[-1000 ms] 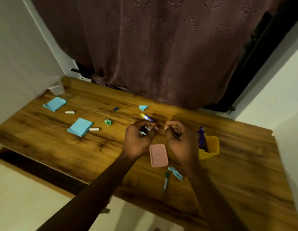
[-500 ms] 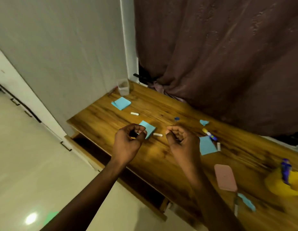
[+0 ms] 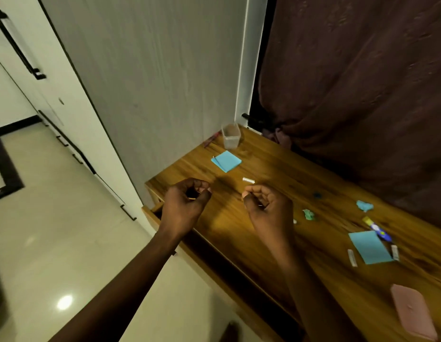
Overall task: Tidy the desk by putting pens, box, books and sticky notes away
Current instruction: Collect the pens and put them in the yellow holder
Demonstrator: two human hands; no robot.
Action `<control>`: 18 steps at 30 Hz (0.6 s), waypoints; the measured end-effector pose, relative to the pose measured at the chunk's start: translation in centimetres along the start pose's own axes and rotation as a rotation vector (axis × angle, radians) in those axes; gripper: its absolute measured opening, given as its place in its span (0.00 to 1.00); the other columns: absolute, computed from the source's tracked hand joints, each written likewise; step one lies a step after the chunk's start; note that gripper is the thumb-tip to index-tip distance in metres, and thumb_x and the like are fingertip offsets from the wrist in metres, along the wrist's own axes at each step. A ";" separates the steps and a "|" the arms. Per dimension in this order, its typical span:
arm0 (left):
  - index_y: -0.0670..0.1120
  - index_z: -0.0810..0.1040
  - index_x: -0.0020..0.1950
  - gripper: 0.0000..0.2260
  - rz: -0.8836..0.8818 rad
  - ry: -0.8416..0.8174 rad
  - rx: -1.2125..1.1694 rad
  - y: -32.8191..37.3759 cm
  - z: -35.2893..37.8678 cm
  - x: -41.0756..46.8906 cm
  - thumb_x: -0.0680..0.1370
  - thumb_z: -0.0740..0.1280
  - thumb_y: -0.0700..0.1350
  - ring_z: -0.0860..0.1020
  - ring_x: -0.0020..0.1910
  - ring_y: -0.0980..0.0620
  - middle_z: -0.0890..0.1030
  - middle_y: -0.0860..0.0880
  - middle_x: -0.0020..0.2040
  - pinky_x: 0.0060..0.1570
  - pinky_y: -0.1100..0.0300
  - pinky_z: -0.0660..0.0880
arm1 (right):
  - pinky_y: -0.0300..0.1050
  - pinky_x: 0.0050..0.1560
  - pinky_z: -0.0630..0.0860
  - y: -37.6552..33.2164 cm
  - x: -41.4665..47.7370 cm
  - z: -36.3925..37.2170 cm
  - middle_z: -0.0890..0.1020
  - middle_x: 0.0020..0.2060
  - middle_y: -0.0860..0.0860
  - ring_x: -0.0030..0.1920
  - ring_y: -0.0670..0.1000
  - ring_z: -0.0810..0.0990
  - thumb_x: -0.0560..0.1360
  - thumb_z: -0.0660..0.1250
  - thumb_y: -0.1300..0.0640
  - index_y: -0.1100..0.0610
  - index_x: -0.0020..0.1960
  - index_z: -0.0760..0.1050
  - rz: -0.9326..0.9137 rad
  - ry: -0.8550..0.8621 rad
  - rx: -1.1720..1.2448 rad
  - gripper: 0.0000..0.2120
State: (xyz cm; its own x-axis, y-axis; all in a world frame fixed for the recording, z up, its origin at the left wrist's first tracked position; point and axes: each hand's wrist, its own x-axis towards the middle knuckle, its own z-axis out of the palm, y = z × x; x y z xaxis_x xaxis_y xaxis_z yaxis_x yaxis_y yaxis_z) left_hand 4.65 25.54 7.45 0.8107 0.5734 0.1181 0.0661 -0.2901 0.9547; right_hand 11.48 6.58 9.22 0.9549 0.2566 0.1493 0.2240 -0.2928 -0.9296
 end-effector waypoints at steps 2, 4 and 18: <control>0.53 0.85 0.50 0.03 0.010 0.006 0.018 -0.7 -0.1 1.7 0.77 0.73 0.48 0.84 0.45 0.53 0.85 0.54 0.45 0.48 0.47 0.84 | 0.40 0.47 0.84 0.4 1.7 1.1 0.86 0.44 0.41 0.47 0.38 0.84 0.77 0.72 0.57 0.48 0.52 0.83 0.013 -0.015 0.020 0.06; 0.52 0.85 0.50 0.03 0.012 0.009 0.031 -1.4 -0.1 3.5 0.78 0.73 0.47 0.84 0.45 0.53 0.85 0.54 0.45 0.47 0.47 0.83 | 0.42 0.48 0.85 0.7 3.4 1.8 0.86 0.45 0.42 0.47 0.39 0.85 0.77 0.72 0.57 0.50 0.53 0.83 0.025 -0.019 0.045 0.06; 0.49 0.85 0.54 0.06 -0.058 0.014 0.253 -6.5 1.3 17.9 0.77 0.73 0.45 0.82 0.44 0.63 0.85 0.56 0.47 0.44 0.70 0.77 | 0.37 0.49 0.83 3.5 11.2 5.3 0.85 0.45 0.39 0.49 0.37 0.83 0.78 0.71 0.54 0.47 0.52 0.83 0.027 -0.037 -0.050 0.04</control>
State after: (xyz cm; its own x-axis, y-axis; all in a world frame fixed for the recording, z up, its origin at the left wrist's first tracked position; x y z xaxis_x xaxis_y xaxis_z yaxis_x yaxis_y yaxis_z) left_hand 19.52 36.66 3.01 0.7936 0.6043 0.0708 0.2567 -0.4381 0.8615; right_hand 21.93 13.26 5.84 0.9531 0.2813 0.1114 0.2089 -0.3452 -0.9150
